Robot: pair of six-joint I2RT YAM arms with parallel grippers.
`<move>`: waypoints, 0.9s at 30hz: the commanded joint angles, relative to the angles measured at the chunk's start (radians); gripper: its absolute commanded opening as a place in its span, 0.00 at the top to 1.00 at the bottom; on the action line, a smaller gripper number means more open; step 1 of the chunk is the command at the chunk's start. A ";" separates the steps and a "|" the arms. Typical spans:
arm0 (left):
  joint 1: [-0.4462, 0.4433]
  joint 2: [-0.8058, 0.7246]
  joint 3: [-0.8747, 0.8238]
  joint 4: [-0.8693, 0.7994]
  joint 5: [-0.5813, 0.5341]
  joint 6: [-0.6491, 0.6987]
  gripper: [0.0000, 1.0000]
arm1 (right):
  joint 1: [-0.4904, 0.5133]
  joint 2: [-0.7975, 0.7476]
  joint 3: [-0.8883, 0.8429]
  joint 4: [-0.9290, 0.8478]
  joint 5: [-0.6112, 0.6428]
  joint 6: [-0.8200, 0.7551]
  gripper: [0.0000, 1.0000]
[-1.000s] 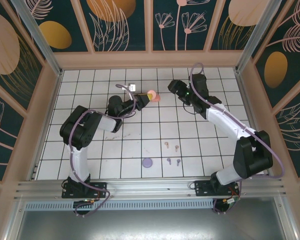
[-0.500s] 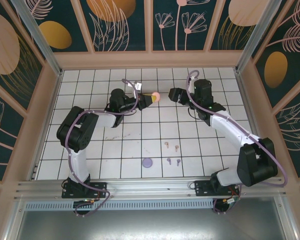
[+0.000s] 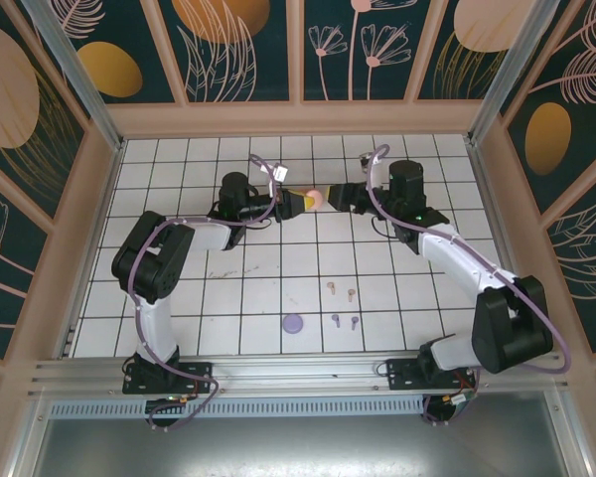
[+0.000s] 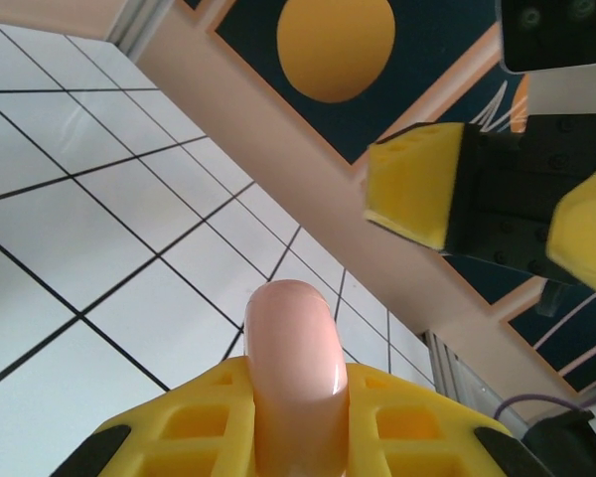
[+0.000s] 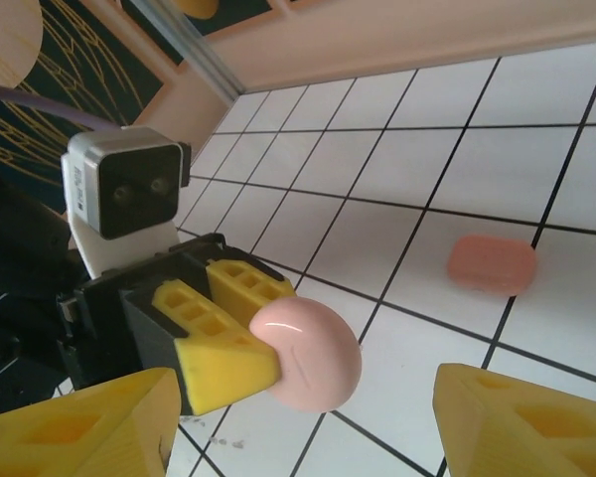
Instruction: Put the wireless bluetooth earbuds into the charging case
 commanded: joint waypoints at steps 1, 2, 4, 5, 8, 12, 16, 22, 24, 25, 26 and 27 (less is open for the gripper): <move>-0.003 -0.042 0.027 0.028 0.056 -0.010 1.00 | -0.007 0.035 0.000 0.043 -0.058 -0.021 0.32; -0.003 -0.044 0.027 0.029 0.057 -0.011 1.00 | -0.007 0.042 0.002 0.043 -0.062 -0.020 0.32; -0.003 -0.052 0.026 0.029 0.060 -0.012 1.00 | -0.003 0.057 0.006 0.046 -0.068 -0.018 0.33; -0.003 -0.054 0.026 0.028 0.061 -0.013 1.00 | -0.004 0.063 0.007 0.049 -0.069 -0.017 0.33; -0.003 -0.059 0.027 0.029 0.063 -0.012 1.00 | 0.001 0.085 0.015 0.052 -0.073 -0.015 0.34; -0.003 -0.061 0.033 0.030 0.062 -0.016 1.00 | 0.005 0.107 0.028 0.054 -0.074 -0.015 0.35; -0.003 -0.057 0.038 0.030 0.062 -0.019 1.00 | 0.010 0.129 0.036 0.061 -0.074 -0.014 0.36; -0.003 -0.054 0.040 0.030 0.065 -0.018 1.00 | 0.014 0.152 0.045 0.069 -0.076 -0.008 0.37; -0.005 -0.054 0.040 0.032 0.066 -0.019 1.00 | 0.016 0.160 0.050 0.071 -0.073 -0.006 0.38; -0.004 -0.054 0.040 0.032 0.068 -0.020 1.00 | 0.016 0.164 0.050 0.072 -0.072 -0.004 0.38; -0.004 -0.054 0.040 0.033 0.071 -0.021 1.00 | 0.016 0.167 0.053 0.072 -0.070 -0.004 0.38; -0.004 -0.055 0.040 0.033 0.072 -0.022 1.00 | 0.015 0.171 0.055 0.071 -0.067 -0.004 0.39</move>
